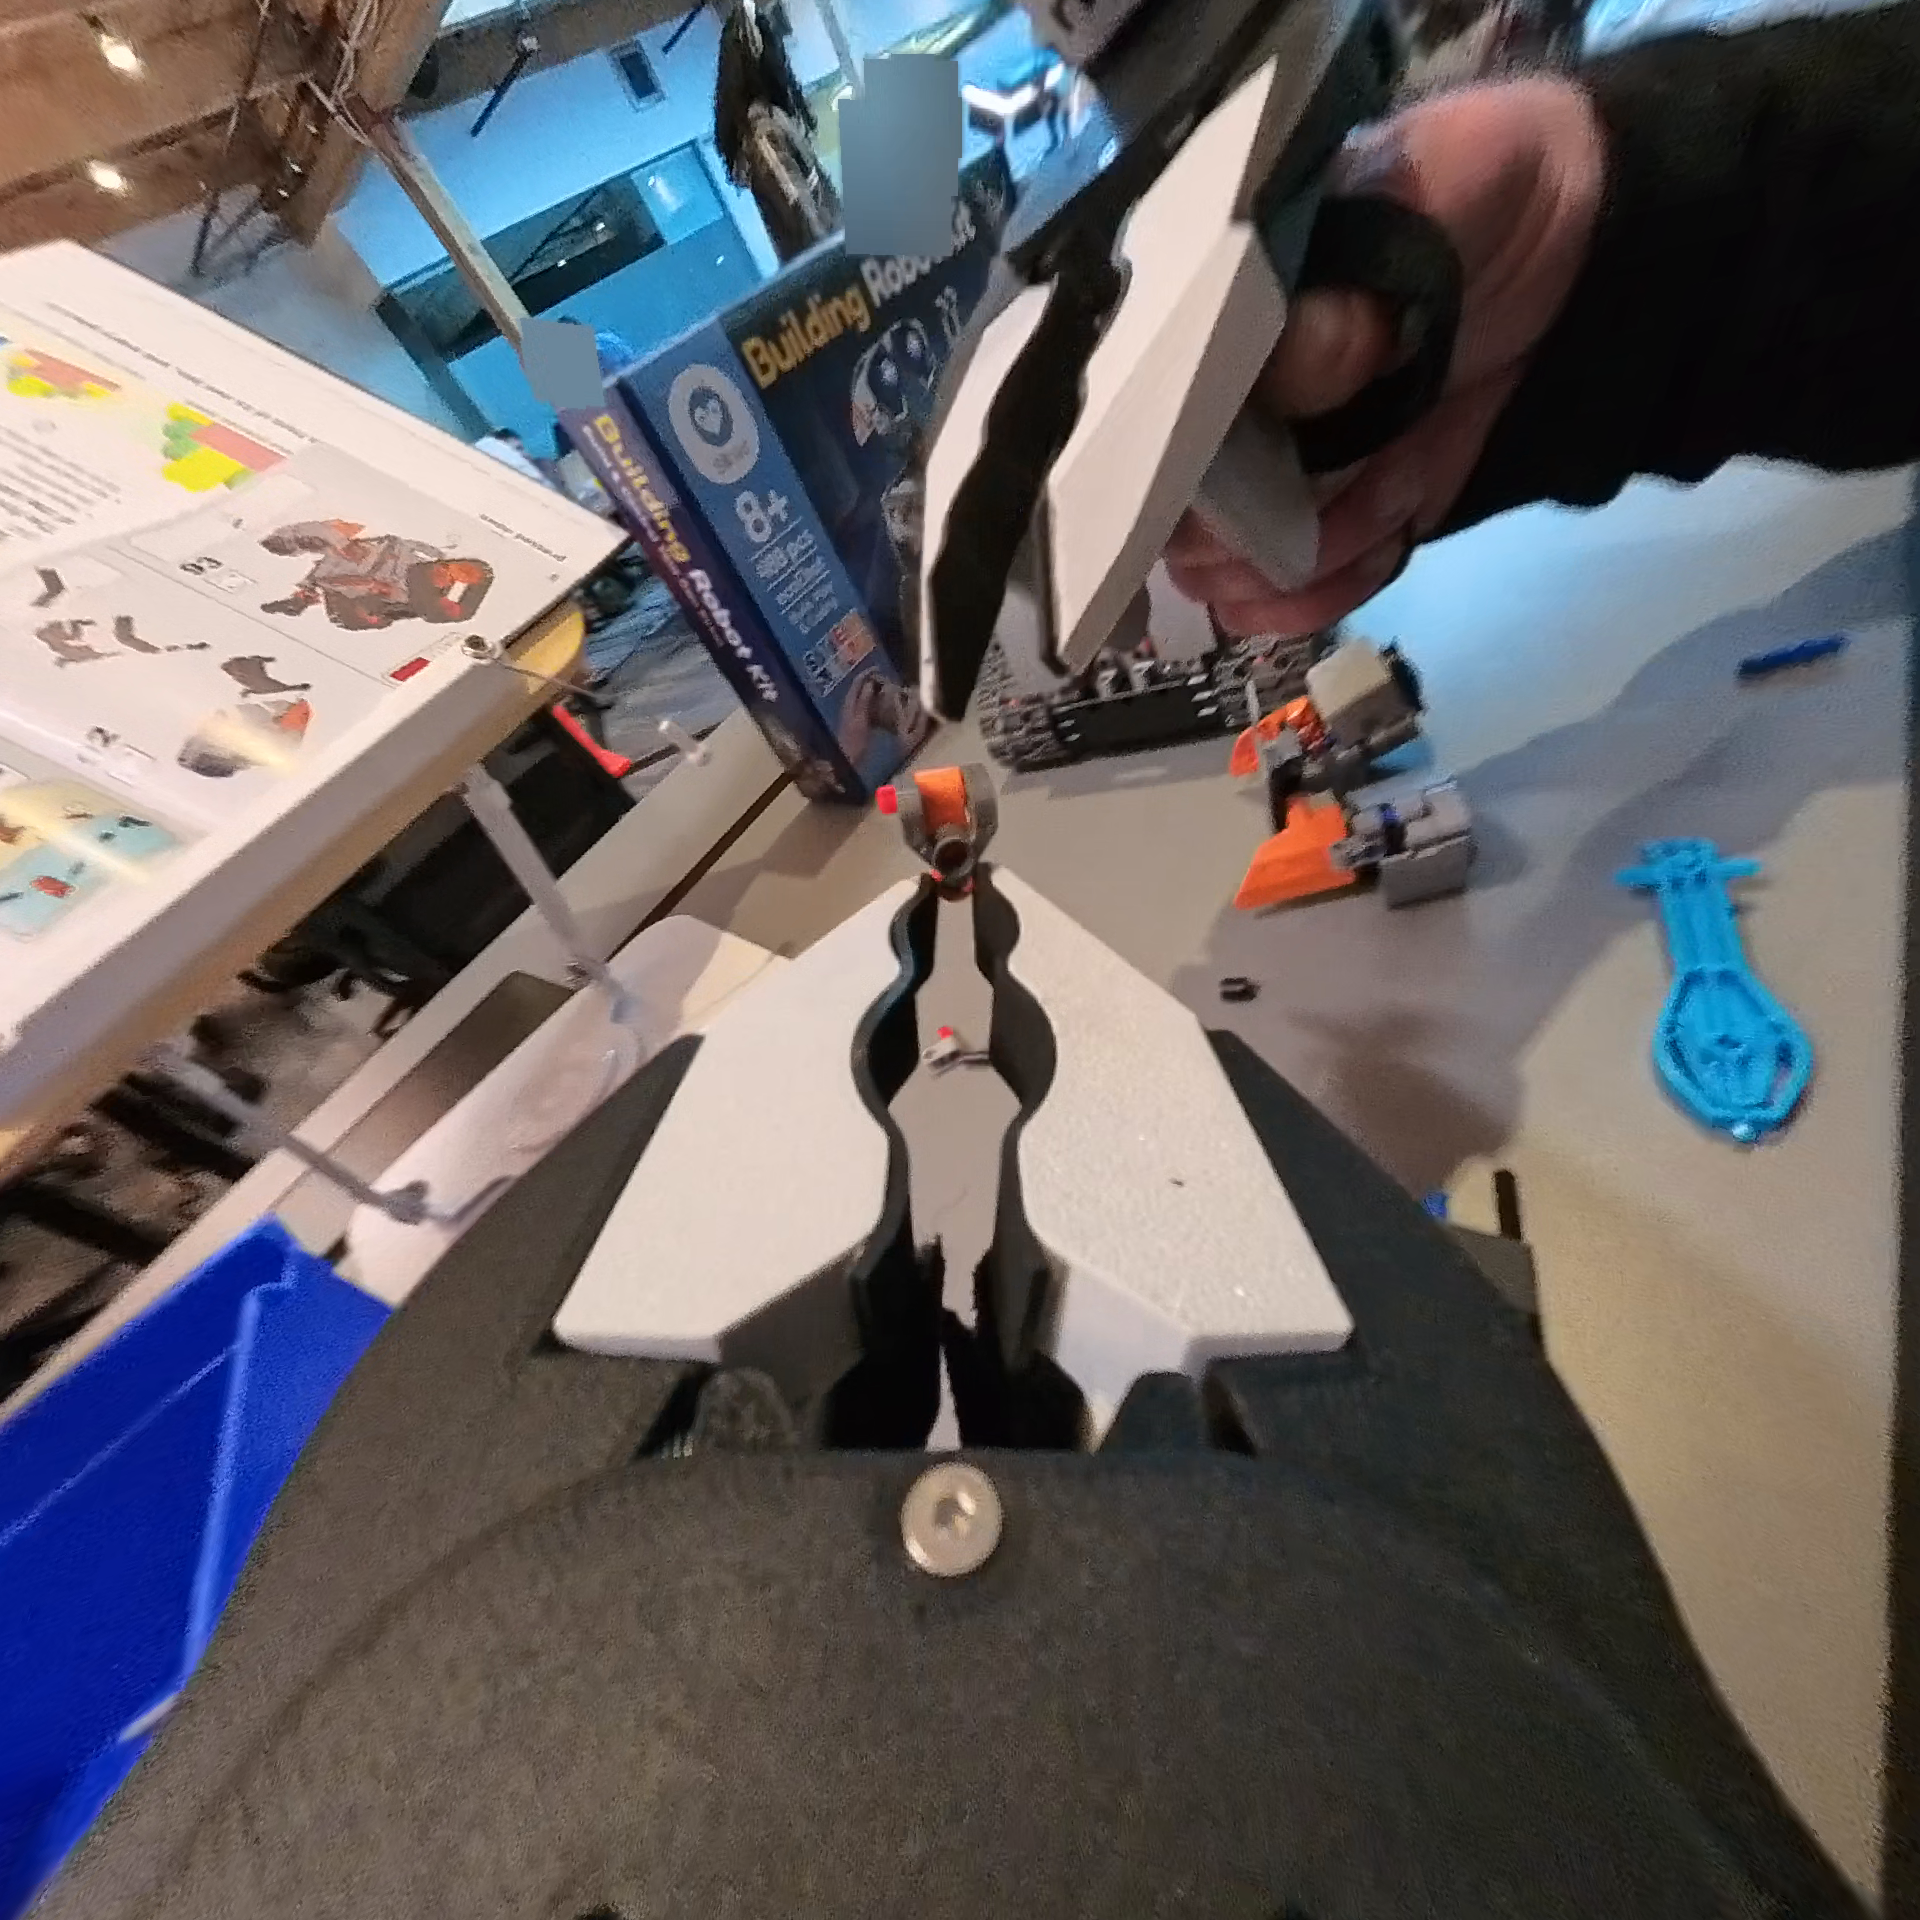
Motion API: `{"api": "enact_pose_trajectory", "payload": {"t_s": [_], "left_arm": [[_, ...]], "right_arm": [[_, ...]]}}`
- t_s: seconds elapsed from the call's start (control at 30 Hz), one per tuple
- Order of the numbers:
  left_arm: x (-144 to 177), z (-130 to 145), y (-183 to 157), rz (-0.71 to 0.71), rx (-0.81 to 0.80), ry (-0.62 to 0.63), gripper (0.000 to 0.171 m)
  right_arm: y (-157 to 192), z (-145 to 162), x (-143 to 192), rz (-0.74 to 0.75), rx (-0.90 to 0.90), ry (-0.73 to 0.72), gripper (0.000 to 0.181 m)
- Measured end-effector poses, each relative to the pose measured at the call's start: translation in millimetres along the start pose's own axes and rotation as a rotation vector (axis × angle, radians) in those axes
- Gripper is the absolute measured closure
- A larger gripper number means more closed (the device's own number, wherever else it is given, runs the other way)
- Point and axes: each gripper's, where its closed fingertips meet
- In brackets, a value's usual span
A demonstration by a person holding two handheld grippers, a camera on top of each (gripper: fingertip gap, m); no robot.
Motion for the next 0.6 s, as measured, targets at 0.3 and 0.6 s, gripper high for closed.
{"api": "enact_pose_trajectory", "payload": {"t_s": [0.3, 0.6], "left_arm": [[7, -19, 1, 0.136, 0.269, -0.219, 0.167], [8, -28, -2, 0.297, 0.506, -0.386, 0.167]], "right_arm": [[-11, 10, -7, 0.052, 0.012, 0.028, 0.153], [-7, 7, -13, 0.090, 0.087, -0.002, 0.164]]}}
Point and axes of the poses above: each gripper's, where its closed fingertips meet, x back along the fingers, z out of its underside, y = z × x across the jaws, and after that the axes turned 11 degrees about z, right-handed
